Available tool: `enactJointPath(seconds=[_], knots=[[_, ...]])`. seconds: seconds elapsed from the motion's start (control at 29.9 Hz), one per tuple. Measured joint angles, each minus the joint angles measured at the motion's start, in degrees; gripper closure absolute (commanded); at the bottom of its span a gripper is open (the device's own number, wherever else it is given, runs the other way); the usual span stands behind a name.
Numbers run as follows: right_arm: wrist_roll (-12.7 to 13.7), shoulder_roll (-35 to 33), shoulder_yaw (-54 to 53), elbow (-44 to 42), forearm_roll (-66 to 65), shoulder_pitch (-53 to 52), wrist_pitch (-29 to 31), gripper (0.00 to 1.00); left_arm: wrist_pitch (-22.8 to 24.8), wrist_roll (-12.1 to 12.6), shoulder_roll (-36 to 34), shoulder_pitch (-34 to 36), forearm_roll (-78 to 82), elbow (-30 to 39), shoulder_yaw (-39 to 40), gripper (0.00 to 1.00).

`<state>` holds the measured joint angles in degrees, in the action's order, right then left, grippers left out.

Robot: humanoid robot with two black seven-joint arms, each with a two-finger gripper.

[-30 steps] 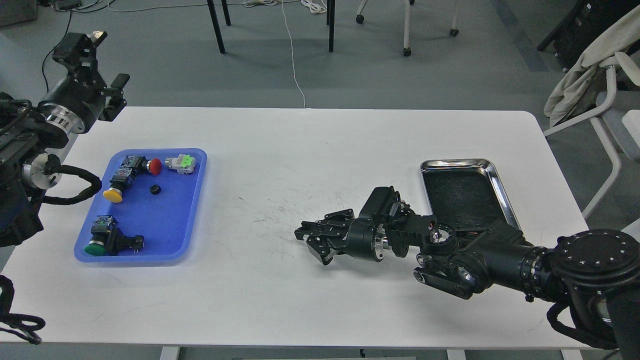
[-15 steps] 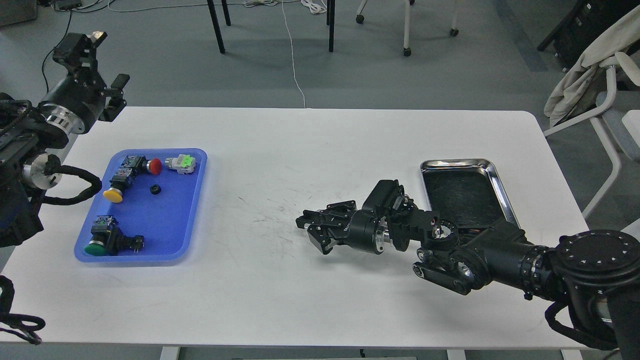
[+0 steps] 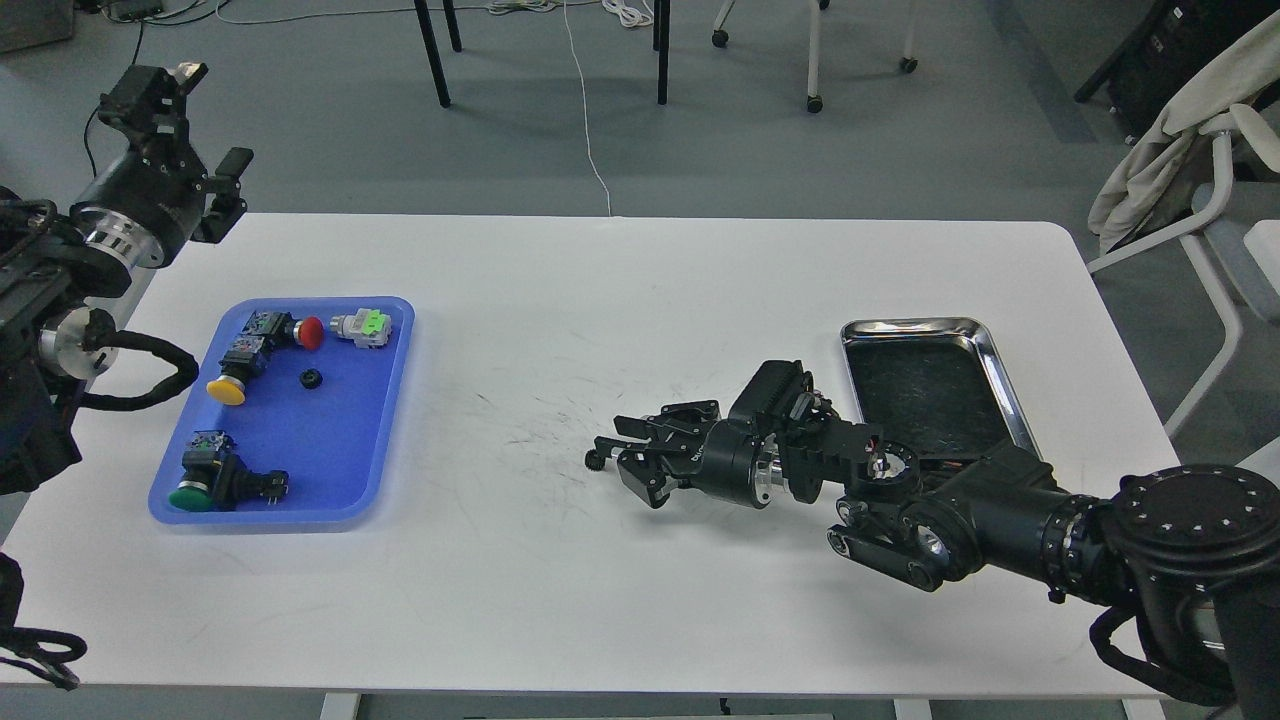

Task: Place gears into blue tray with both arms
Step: 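Retract the right arm up away from the table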

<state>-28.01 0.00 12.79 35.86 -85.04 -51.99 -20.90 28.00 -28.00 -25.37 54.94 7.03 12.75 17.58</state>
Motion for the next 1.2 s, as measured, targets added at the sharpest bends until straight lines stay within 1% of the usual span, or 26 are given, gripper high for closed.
enactJointPath(seconds=[0.07,0.27,0.57,0.9,0.97,1.0,1.14,1.2], knots=[[0.0,0.0,-1.8,0.0,0.1,0.0,-0.2,0.43,0.0,0.0,-0.3,0.0,0.0,0.0,-0.1,0.01],[0.0,0.0,-6.3,0.1,3.9,-0.5,0.0,0.43,0.0,0.0,-0.4,0.0,-0.2,0.1,0.0,0.01],[0.0,0.0,-7.3,0.9,5.5,-0.5,-0.4,0.43,0.0,0.0,1.9,0.1,-0.9,0.2,-0.3,0.01],[0.0,-0.5,-8.6,0.9,5.5,-0.5,-0.5,0.43,0.0,0.0,1.0,0.4,-0.4,3.6,-1.5,0.01],[0.0,-1.0,-8.8,1.0,5.5,-0.4,-0.7,0.43,-0.4,0.0,-0.3,0.2,-0.3,6.6,-1.6,0.01],[0.0,-1.2,-8.9,1.0,5.5,-0.3,-0.7,0.43,-0.6,0.0,-2.0,-0.1,-0.2,10.2,-1.7,0.01],[0.0,-1.7,-8.9,1.3,5.5,-0.2,-0.8,0.43,-2.6,0.0,-11.2,-0.9,-0.1,29.3,-2.6,0.01],[0.0,-2.0,-8.9,1.5,5.5,-0.1,-0.9,0.43,-3.3,0.0,-13.5,-0.9,0.0,34.1,-2.8,0.01]])
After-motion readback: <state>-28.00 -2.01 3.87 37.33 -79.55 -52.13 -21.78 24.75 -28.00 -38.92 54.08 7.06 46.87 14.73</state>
